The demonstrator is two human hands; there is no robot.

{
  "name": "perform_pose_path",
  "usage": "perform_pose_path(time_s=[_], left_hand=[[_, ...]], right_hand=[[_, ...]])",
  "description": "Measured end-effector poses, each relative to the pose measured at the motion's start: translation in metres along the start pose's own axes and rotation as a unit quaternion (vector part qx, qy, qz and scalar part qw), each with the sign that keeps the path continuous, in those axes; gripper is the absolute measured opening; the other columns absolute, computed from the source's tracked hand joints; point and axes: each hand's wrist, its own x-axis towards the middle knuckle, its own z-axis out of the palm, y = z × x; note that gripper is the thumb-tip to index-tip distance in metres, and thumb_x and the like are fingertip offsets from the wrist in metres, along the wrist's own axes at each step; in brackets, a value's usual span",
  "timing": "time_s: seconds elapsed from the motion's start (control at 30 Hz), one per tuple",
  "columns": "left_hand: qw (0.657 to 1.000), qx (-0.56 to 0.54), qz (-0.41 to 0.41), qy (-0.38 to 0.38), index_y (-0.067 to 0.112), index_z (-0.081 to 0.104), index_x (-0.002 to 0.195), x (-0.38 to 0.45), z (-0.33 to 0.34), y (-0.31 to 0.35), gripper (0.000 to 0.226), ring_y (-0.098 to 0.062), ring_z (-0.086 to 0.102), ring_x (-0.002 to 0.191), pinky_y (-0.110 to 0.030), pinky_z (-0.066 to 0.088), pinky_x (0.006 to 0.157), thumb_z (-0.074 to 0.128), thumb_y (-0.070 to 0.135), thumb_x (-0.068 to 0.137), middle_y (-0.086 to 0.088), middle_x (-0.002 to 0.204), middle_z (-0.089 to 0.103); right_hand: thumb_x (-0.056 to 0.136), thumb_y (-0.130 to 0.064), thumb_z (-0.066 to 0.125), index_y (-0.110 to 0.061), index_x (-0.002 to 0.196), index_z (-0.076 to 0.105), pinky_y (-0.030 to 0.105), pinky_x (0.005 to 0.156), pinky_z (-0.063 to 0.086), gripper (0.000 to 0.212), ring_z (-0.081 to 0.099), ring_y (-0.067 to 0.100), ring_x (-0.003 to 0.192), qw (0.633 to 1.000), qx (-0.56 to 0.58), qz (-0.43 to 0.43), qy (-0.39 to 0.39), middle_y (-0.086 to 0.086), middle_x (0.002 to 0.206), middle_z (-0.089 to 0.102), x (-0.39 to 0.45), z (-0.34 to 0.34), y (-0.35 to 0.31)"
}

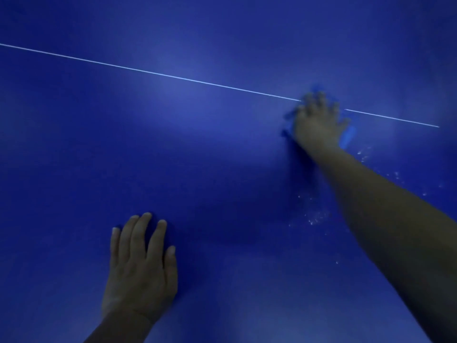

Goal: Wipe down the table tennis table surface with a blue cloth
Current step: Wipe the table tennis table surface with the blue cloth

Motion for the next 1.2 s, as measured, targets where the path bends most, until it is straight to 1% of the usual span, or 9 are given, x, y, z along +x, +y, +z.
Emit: perform_pose_path(time_s=[0.1, 0.3, 0.47, 0.57, 0.73, 0.83, 0.9, 1.07, 1.2], left_hand=[[1.0, 0.005, -0.01, -0.016, -0.003, 0.057, 0.132, -0.001, 0.0, 0.0, 0.059, -0.041, 0.034, 0.139, -0.051, 0.007, 0.124, 0.034, 0.038, 0.096, -0.021, 0.145, 0.04], [1.0, 0.002, -0.012, -0.012, -0.003, 0.057, 0.131, -0.001, 0.0, 0.0, 0.066, -0.044, 0.036, 0.138, -0.054, 0.011, 0.123, 0.022, 0.045, 0.103, -0.023, 0.144, 0.041], [1.0, 0.002, -0.016, -0.027, -0.003, 0.057, 0.133, -0.001, -0.002, 0.0, 0.059, -0.04, 0.032, 0.14, -0.047, 0.002, 0.125, 0.034, 0.038, 0.096, -0.02, 0.146, 0.039], [0.999, 0.004, -0.019, -0.036, -0.002, 0.055, 0.135, -0.002, -0.002, -0.001, 0.059, -0.04, 0.03, 0.141, -0.043, -0.002, 0.125, 0.033, 0.038, 0.097, -0.02, 0.146, 0.038], [0.999, -0.004, -0.02, -0.034, -0.002, 0.054, 0.135, -0.002, -0.003, 0.0, 0.059, -0.039, 0.03, 0.142, -0.041, -0.004, 0.125, 0.032, 0.038, 0.097, -0.02, 0.146, 0.038], [0.999, -0.012, -0.018, -0.028, -0.003, 0.053, 0.136, -0.003, -0.005, 0.001, 0.06, -0.039, 0.03, 0.142, -0.041, -0.003, 0.126, 0.032, 0.038, 0.097, -0.02, 0.146, 0.038], [0.999, -0.012, -0.02, -0.026, -0.002, 0.053, 0.136, -0.002, -0.005, 0.0, 0.059, -0.039, 0.03, 0.142, -0.042, -0.003, 0.126, 0.032, 0.038, 0.098, -0.02, 0.146, 0.038], [1.0, -0.007, -0.015, -0.021, -0.002, 0.052, 0.137, -0.003, -0.003, 0.001, 0.059, -0.039, 0.031, 0.141, -0.053, 0.008, 0.124, 0.032, 0.038, 0.098, -0.02, 0.146, 0.039], [1.0, -0.014, -0.013, -0.023, 0.0, 0.051, 0.138, -0.003, -0.002, -0.001, 0.059, -0.038, 0.028, 0.143, -0.054, 0.008, 0.124, 0.031, 0.039, 0.098, -0.019, 0.147, 0.038]], right_hand=[[0.102, -0.048, 0.022, -0.036, 0.157, 0.022, 0.07, 0.115, 0.005, 0.056, 0.003, 0.034, 0.154, 0.991, 0.06, 0.121, -0.008, -0.006, 0.168, 0.007, -0.009, -0.007, 0.014], [0.097, -0.057, 0.017, -0.04, 0.156, 0.025, 0.065, 0.117, -0.001, 0.062, 0.008, 0.027, 0.154, 0.946, -0.019, -0.321, -0.047, -0.011, 0.167, 0.015, -0.094, 0.013, -0.077], [0.103, -0.057, 0.026, -0.042, 0.158, 0.014, 0.07, 0.116, 0.0, 0.058, 0.002, 0.026, 0.155, 0.992, -0.029, -0.116, -0.043, -0.015, 0.167, 0.006, 0.016, -0.011, 0.023], [0.096, -0.061, 0.017, -0.04, 0.158, 0.015, 0.072, 0.114, 0.003, 0.066, 0.005, 0.031, 0.154, 0.986, -0.023, -0.158, -0.048, -0.009, 0.168, 0.009, 0.008, -0.013, 0.048], [0.101, -0.051, 0.034, -0.033, 0.153, 0.033, 0.078, 0.109, 0.012, 0.054, 0.022, 0.044, 0.149, 0.847, -0.046, -0.53, -0.016, 0.003, 0.162, 0.031, -0.201, 0.008, 0.062], [0.101, -0.051, 0.04, -0.035, 0.151, 0.041, 0.073, 0.113, 0.01, 0.052, 0.021, 0.039, 0.151, 0.779, -0.047, -0.621, -0.067, -0.002, 0.162, 0.031, -0.239, 0.005, 0.085], [0.099, -0.05, 0.039, -0.036, 0.152, 0.033, 0.075, 0.111, 0.014, 0.056, 0.026, 0.039, 0.148, 0.819, -0.08, -0.568, -0.012, -0.001, 0.161, 0.031, -0.173, 0.007, 0.078], [0.096, -0.056, 0.021, -0.039, 0.157, 0.02, 0.072, 0.115, 0.006, 0.063, 0.009, 0.029, 0.154, 0.984, 0.017, -0.179, -0.006, -0.009, 0.167, 0.016, -0.068, -0.004, 0.053], [0.099, -0.051, 0.035, -0.032, 0.153, 0.035, 0.077, 0.109, 0.016, 0.058, 0.021, 0.04, 0.15, 0.933, -0.008, -0.361, 0.02, 0.0, 0.163, 0.029, -0.221, 0.012, 0.061]])
